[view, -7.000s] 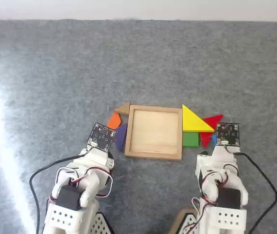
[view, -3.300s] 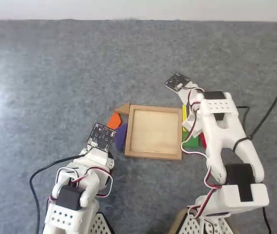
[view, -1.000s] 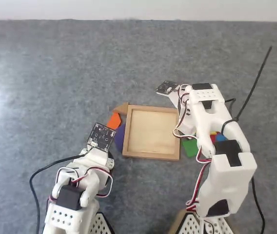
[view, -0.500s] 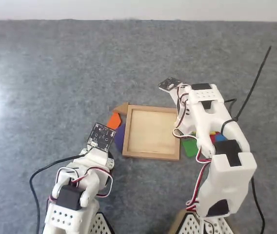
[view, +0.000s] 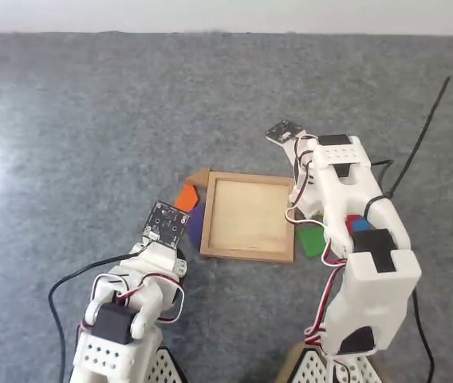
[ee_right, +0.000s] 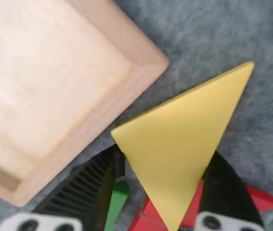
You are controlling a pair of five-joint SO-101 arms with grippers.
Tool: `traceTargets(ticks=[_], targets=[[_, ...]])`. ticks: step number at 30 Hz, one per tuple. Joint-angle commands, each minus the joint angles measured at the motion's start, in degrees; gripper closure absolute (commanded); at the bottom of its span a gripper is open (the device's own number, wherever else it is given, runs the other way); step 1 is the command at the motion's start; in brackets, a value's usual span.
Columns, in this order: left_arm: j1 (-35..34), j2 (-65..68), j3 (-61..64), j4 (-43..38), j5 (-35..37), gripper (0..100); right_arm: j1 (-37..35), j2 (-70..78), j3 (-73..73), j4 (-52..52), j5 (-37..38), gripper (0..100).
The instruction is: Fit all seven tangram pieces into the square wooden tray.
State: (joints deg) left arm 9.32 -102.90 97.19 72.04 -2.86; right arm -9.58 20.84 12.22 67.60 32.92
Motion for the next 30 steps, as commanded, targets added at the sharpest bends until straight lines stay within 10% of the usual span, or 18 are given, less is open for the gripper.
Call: traceTargets(ticks=[1, 19, 30], targets=[[-0.2, -1.1, -0.7, 0.2, -0.4, 98, 0.1, -0.4, 0.9, -0.5, -2.1, 79.4], [-0.2, -1.1, -0.7, 0.2, -0.4, 98, 12.6, 0.0, -10.2, 5.9, -11.9, 74.0], [-0.2, -1.1, -0.7, 0.2, -0.4, 98, 4.9, -5.1, -20.3, 18.8, -2.2, 71.4]])
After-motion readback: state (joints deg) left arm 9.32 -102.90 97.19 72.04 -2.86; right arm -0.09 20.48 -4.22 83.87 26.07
